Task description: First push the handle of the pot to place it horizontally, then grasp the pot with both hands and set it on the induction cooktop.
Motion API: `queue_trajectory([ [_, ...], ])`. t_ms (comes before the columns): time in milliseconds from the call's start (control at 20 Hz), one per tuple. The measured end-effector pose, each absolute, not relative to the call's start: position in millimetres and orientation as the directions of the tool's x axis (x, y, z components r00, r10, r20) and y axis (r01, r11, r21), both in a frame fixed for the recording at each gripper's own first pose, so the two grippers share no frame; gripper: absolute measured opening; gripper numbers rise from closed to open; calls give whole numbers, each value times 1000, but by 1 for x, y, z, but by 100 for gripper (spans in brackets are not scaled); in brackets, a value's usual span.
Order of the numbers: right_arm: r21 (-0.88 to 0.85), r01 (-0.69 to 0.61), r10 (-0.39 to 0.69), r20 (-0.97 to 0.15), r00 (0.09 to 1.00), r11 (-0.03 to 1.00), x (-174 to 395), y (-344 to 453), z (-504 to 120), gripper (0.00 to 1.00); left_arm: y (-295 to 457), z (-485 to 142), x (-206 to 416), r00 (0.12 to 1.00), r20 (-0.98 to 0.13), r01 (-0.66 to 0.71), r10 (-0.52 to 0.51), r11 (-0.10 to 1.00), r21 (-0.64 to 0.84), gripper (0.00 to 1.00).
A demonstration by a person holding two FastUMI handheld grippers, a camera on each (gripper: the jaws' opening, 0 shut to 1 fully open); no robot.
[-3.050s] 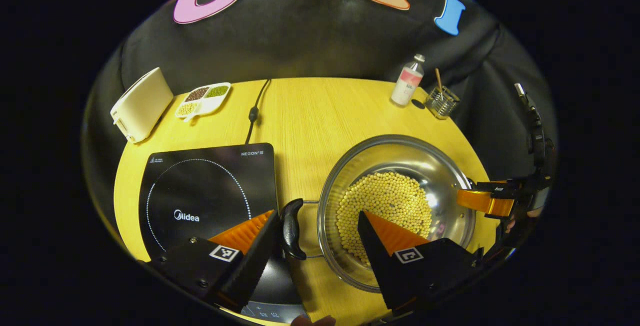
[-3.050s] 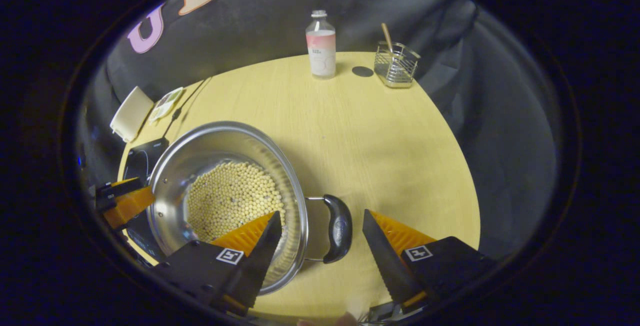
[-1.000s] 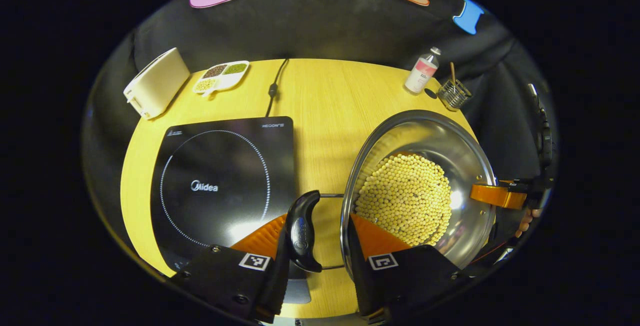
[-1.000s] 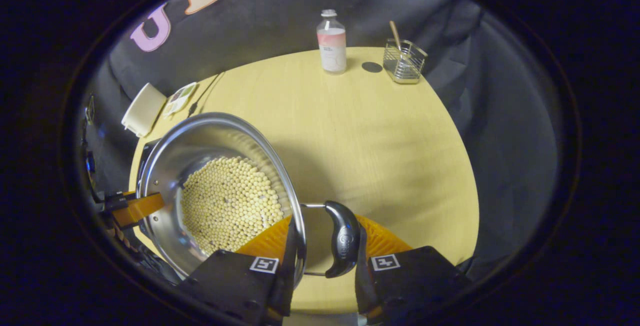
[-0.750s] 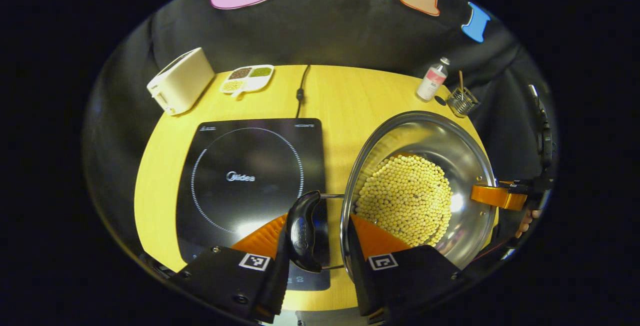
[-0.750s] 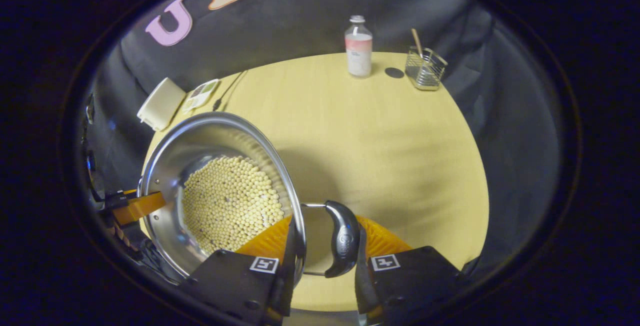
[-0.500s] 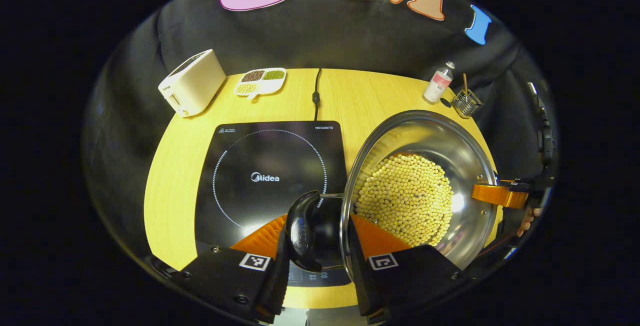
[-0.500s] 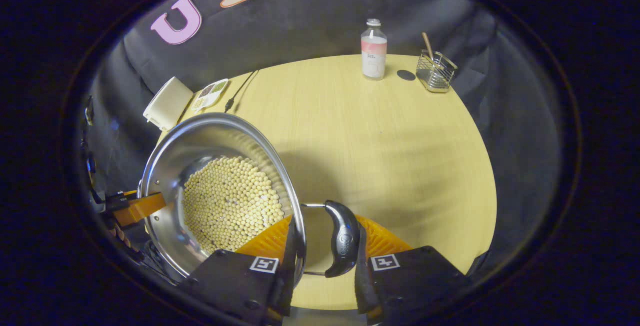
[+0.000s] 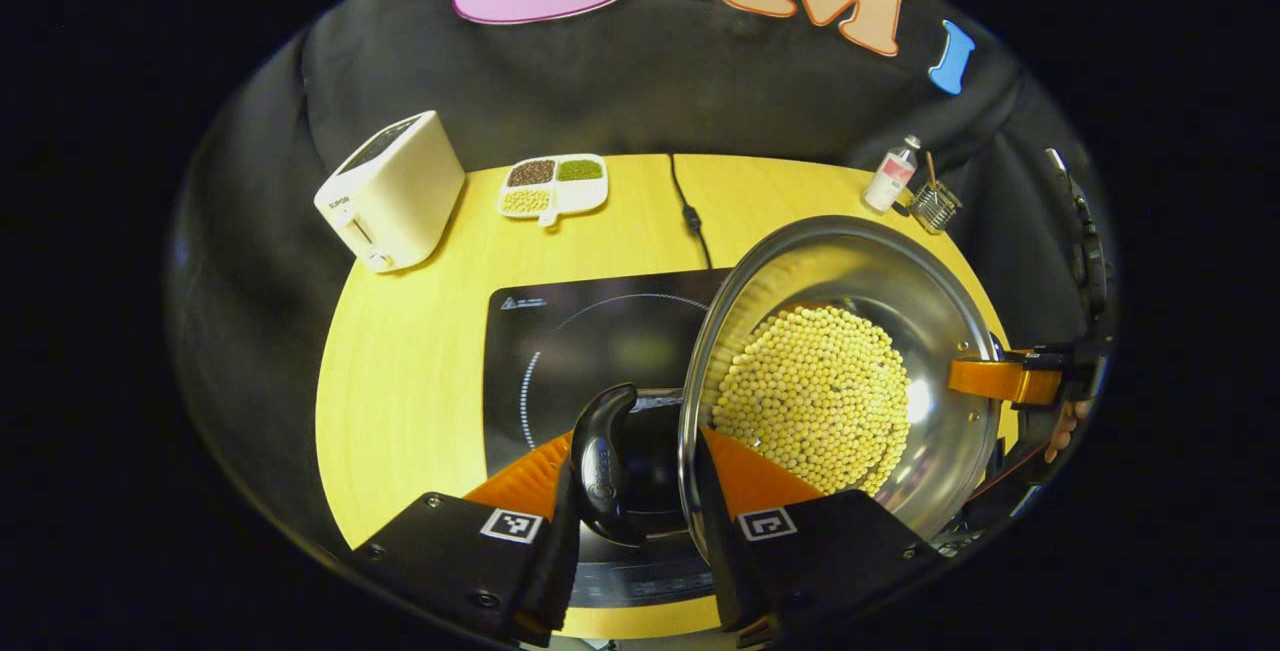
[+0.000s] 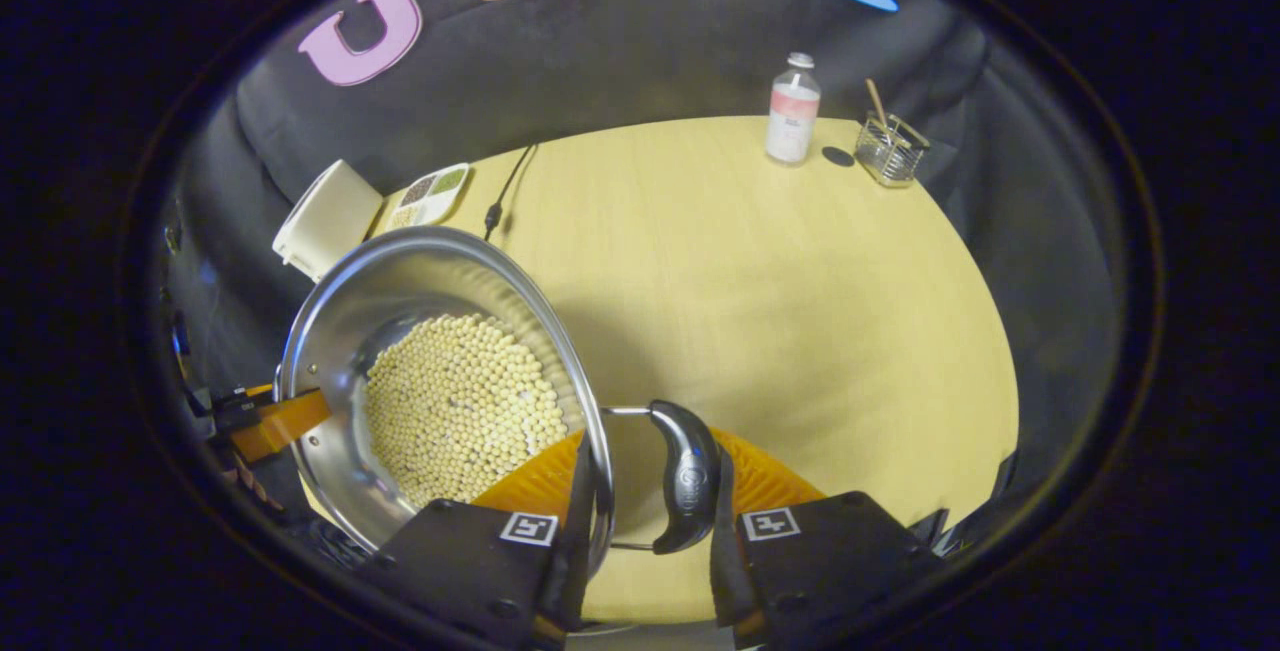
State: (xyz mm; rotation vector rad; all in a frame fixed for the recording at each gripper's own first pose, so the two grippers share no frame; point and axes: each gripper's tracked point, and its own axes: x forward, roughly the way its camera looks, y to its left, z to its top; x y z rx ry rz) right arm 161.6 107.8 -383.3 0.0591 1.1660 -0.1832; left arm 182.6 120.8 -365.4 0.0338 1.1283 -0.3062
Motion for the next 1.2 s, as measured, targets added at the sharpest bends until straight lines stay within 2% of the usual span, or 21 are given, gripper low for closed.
queue_trajectory([
  [50, -55, 168, -116, -917, 383, 984, 165, 115, -385, 45, 129, -365, 186, 396, -888, 257, -233, 957, -136, 58],
  [100, -55, 170, -118, -916, 383, 984, 168, 120, -387, 52, 136, -368, 190, 400, -885, 259, -240, 956, -142, 57],
  [650, -79, 176, -136, -932, 337, 981, 197, 155, -423, 52, 187, -399, 215, 379, -897, 264, -230, 955, -134, 56],
  [1000, -63, 188, -126, -932, 341, 980, 209, 171, -430, 52, 204, -401, 231, 432, -878, 281, -207, 956, -87, 57],
  [1200, -45, 172, -102, -936, 337, 984, 209, 174, -431, 52, 213, -402, 238, 463, -869, 264, -176, 963, -54, 62],
])
